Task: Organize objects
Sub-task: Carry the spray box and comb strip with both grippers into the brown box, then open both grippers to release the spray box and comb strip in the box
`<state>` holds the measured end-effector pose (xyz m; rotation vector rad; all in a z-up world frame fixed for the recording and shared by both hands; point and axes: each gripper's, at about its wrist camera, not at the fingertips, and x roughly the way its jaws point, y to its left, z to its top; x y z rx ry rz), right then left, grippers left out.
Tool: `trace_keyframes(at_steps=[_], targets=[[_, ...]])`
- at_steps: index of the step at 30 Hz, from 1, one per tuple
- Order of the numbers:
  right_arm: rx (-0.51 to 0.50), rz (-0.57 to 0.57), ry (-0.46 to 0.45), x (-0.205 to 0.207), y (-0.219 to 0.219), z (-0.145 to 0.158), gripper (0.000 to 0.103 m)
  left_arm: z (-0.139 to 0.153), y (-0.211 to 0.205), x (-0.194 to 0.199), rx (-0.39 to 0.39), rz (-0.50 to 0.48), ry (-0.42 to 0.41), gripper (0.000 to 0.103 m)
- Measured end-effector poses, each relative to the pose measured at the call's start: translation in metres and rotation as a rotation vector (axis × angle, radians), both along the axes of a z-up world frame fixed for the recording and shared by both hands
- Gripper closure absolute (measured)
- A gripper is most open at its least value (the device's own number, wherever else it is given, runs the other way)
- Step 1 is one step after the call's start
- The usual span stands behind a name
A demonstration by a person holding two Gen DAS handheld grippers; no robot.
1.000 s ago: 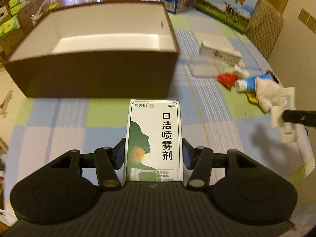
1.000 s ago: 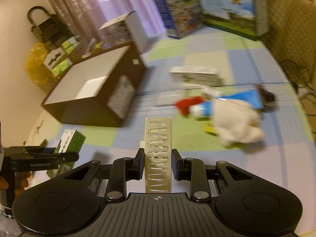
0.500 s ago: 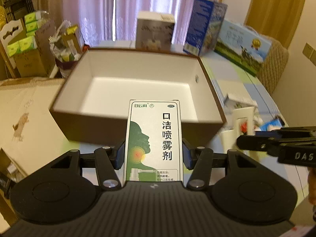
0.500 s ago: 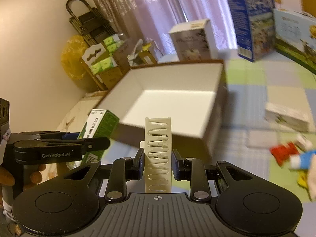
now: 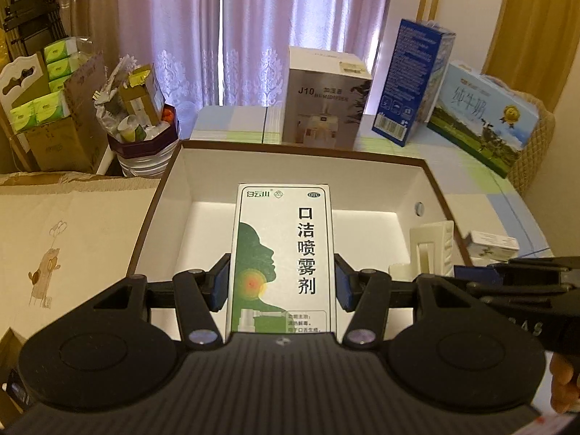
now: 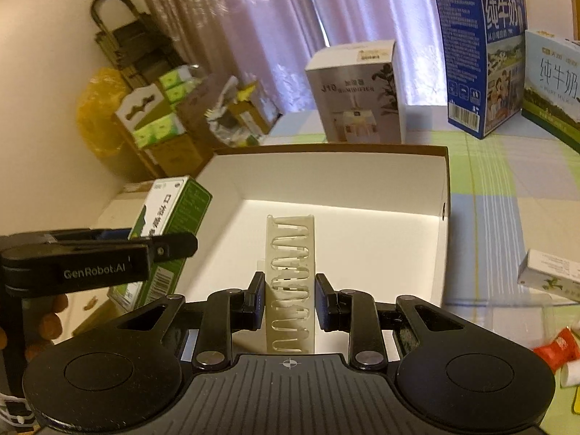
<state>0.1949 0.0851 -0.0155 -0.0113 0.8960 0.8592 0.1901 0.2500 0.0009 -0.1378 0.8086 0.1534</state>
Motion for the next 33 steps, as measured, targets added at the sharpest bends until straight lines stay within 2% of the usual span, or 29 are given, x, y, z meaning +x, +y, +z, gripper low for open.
trace_keyframes(at_steps=[7, 13, 17, 20, 22, 26, 29, 30, 32, 33], targets=[[-0.114, -0.037, 0.061, 0.027, 0.026, -0.035, 0.078, -0.042, 0.008, 0.046, -0.02, -0.008, 0.096, 0.052], [-0.179, -0.043, 0.111, 0.041, 0.035, -0.061, 0.078, -0.079, 0.011, 0.062, -0.058, -0.005, 0.182, 0.052], [-0.201, -0.045, 0.131, 0.046, 0.038, -0.069, 0.078, -0.093, 0.012, 0.068, -0.068, -0.022, 0.225, 0.052], [-0.207, -0.046, 0.129, 0.049, 0.041, -0.071, 0.078, -0.096, 0.012, 0.071, -0.073, -0.032, 0.231, 0.05], [-0.209, -0.05, 0.133, 0.049, 0.042, -0.071, 0.078, -0.094, 0.013, 0.07, -0.07, -0.033, 0.228, 0.044], [-0.194, -0.049, 0.139, 0.049, 0.043, -0.07, 0.078, -0.091, 0.018, 0.069, -0.061, -0.027, 0.232, 0.043], [-0.152, -0.042, 0.136, 0.048, 0.045, -0.067, 0.078, -0.086, 0.023, 0.066, -0.045, -0.019, 0.225, 0.037], [-0.154, -0.044, 0.132, 0.047, 0.047, -0.065, 0.078, -0.085, 0.025, 0.064, -0.046, -0.013, 0.223, 0.032], [-0.15, -0.036, 0.132, 0.046, 0.05, -0.064, 0.074, -0.081, 0.027, 0.061, -0.042, -0.002, 0.22, 0.03], [-0.143, -0.032, 0.136, 0.046, 0.049, -0.064, 0.07, -0.08, 0.029, 0.059, -0.038, 0.001, 0.22, 0.028]])
